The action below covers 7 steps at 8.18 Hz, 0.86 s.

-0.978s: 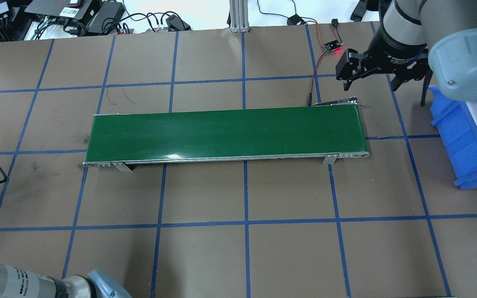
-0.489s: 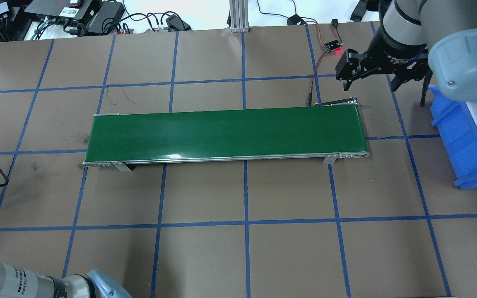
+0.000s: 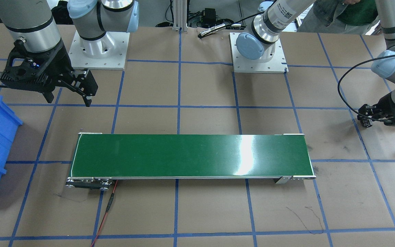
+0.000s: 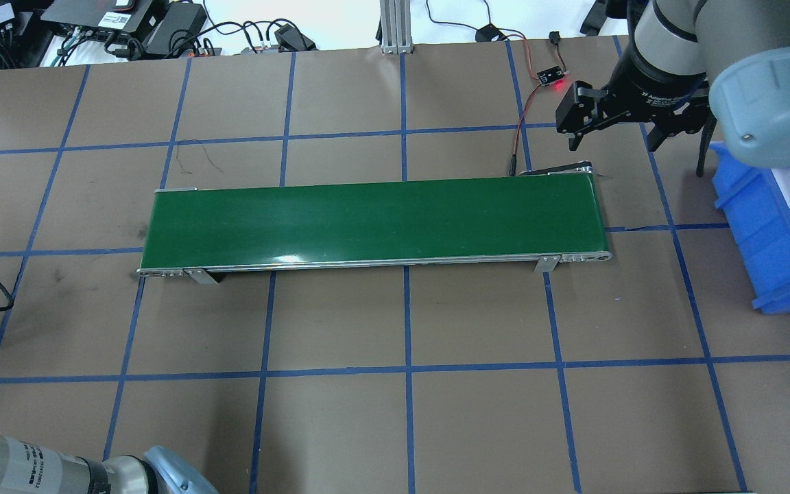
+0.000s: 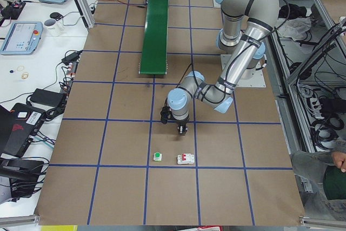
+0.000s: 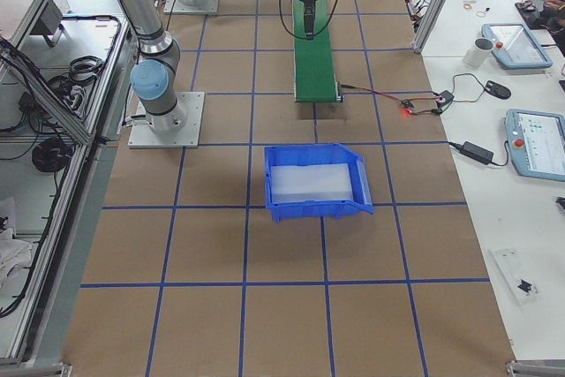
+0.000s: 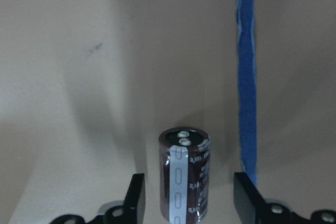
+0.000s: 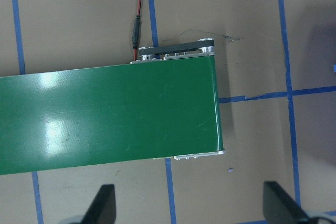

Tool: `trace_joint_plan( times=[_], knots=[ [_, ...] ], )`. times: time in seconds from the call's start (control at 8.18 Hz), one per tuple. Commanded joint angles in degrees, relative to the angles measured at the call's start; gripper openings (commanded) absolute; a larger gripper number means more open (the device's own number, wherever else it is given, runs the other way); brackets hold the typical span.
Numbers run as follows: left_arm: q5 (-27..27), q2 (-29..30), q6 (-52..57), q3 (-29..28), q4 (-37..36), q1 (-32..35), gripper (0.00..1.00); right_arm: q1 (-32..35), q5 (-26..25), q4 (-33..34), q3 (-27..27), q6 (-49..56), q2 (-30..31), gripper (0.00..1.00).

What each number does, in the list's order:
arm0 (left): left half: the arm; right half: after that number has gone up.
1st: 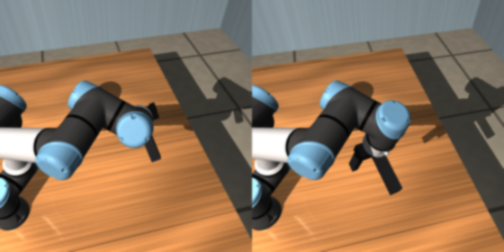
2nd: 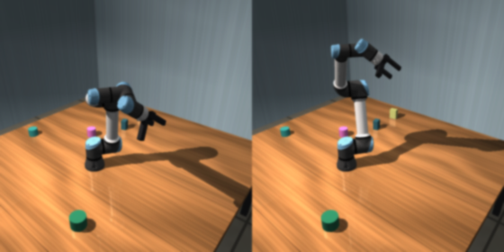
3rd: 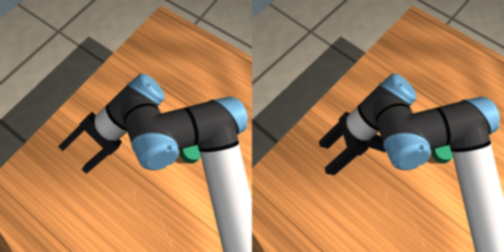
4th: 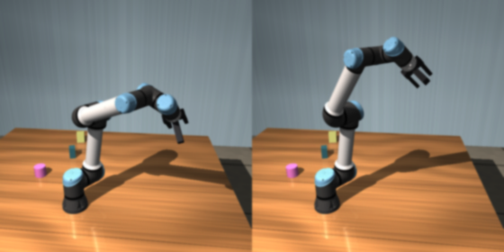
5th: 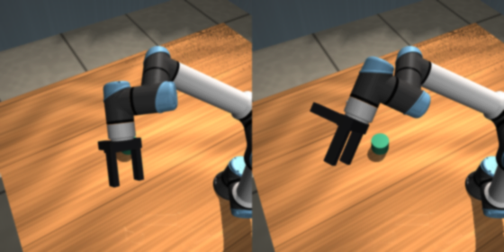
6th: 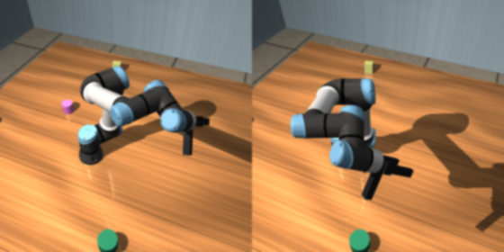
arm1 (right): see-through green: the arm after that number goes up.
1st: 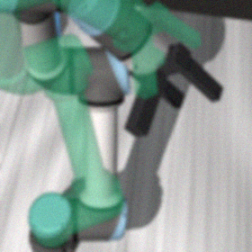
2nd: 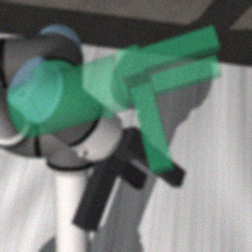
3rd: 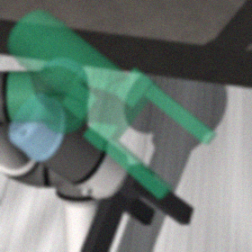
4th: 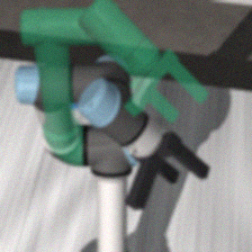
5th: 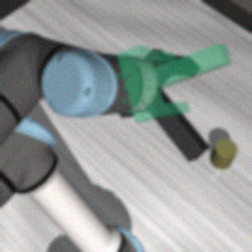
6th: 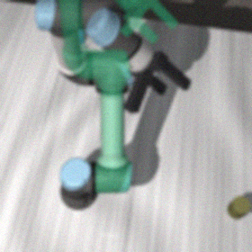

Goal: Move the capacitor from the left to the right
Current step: 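Lower the left gripper and close it on the brown capacitor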

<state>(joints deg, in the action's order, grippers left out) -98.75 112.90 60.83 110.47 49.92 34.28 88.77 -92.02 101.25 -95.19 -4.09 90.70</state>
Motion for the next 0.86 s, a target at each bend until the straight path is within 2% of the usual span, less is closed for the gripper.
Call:
trace_joint_plan(
  times=[0.0, 0.12, 0.24, 0.37, 0.49, 0.61, 0.73],
  knots=[
    [0.1, 0.0, 0.0, 0.0, -0.5, 0.0, 0.61, 0.0, 0.0, 0.0, 0.0, 0.1, 0.0, 1.00],
    [0.2, 0.4, 0.1, 0.0, -1.5, 0.0, 0.57, 0.0, 0.0, 0.0, 0.0, 0.1, 0.0, 1.00],
    [0.2, 0.7, 0.7, 0.0, -2.0, 0.0, 0.41, 0.0, 0.0, 0.0, 0.0, 0.1, 0.0, 1.00],
    [0.1, 0.8, 0.8, 0.0, -2.0, 0.0, 0.38, 0.0, 0.0, 0.0, 0.0, 0.1, 0.0, 1.00],
    [0.1, 0.8, 1.0, 0.0, -2.0, 0.0, 0.25, 0.0, 0.0, 0.1, 0.0, 0.1, 0.0, 1.00],
    [0.0, 0.7, 1.2, 0.0, -2.0, 0.0, 0.03, 0.0, 0.0, 0.0, 0.0, 0.1, 0.0, 1.00],
    [-0.1, 0.3, 1.2, 0.0, -2.0, 0.0, 0.00, 0.0, 0.0, 0.0, 0.0, 0.0, 0.0, 1.00]
  ],
)
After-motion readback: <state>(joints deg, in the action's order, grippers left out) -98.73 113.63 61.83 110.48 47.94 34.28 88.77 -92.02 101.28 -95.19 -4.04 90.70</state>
